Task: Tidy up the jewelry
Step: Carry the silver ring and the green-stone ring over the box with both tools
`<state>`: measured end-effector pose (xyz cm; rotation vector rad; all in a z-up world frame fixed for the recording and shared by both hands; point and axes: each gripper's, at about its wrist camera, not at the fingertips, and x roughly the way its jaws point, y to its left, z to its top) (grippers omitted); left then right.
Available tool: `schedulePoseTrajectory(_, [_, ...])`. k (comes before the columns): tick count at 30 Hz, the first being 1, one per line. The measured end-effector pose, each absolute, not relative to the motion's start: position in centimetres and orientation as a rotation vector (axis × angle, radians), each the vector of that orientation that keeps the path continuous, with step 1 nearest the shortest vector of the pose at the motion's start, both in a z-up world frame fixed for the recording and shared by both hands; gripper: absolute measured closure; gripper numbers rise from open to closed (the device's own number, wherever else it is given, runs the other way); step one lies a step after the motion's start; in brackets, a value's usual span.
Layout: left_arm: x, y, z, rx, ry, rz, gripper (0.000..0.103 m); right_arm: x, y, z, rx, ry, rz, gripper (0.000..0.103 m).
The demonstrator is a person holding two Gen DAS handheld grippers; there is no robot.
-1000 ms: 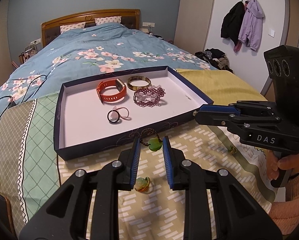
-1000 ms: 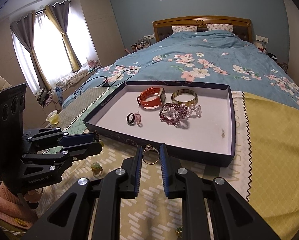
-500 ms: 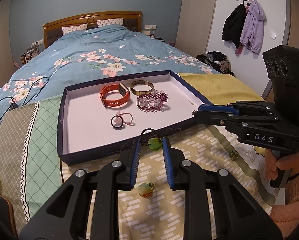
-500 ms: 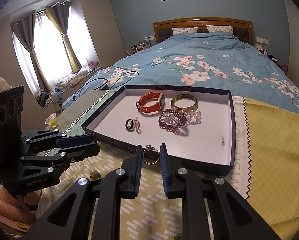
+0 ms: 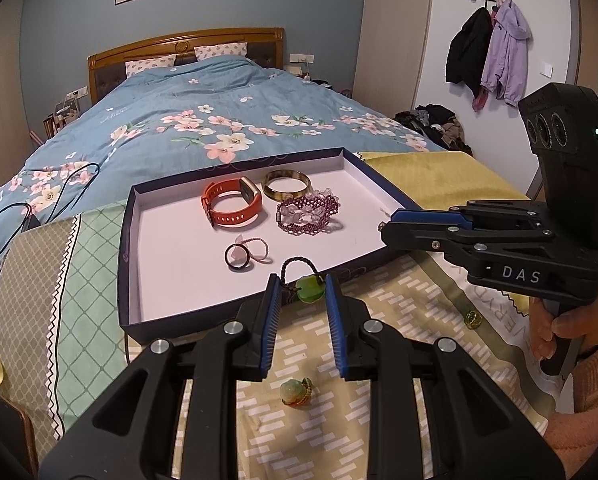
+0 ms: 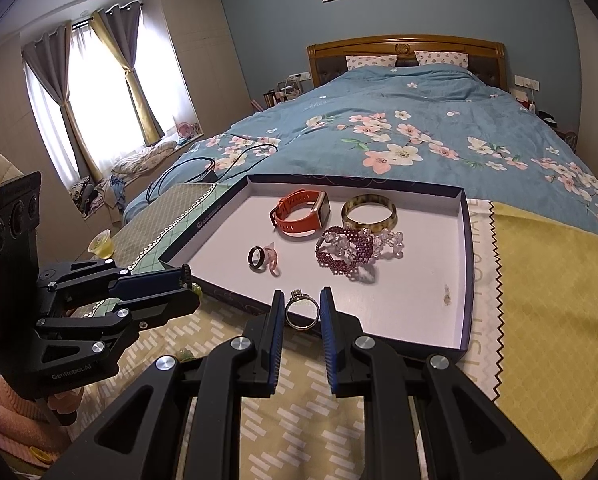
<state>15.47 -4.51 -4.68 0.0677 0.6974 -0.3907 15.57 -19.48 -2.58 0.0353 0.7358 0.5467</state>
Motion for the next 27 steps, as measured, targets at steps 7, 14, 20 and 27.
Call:
schedulePoseTrajectory(7, [16.1,-4.3,-4.6,0.067,0.692,-0.38,0.08,16.7,-19.1,-2.4,0.039,0.733,0.549,0.087])
schedulePoseTrajectory(14, [16.8,-4.1,-4.6,0.061,0.689,-0.364,0.08,17.5,-19.2,-2.6,0.035,0.738,0.543,0.087])
schedulePoseTrajectory(20, [17.5,-4.0,-4.5,0.06,0.686,-0.351,0.08,18.4,-19.1,-3.0,0.04,0.749,0.537,0.087])
schedulePoseTrajectory(27, [18.2,-4.1,-4.5,0.069,0.684,-0.336,0.08,19.2,-19.2,-3.3,0.043,0.76,0.534,0.087])
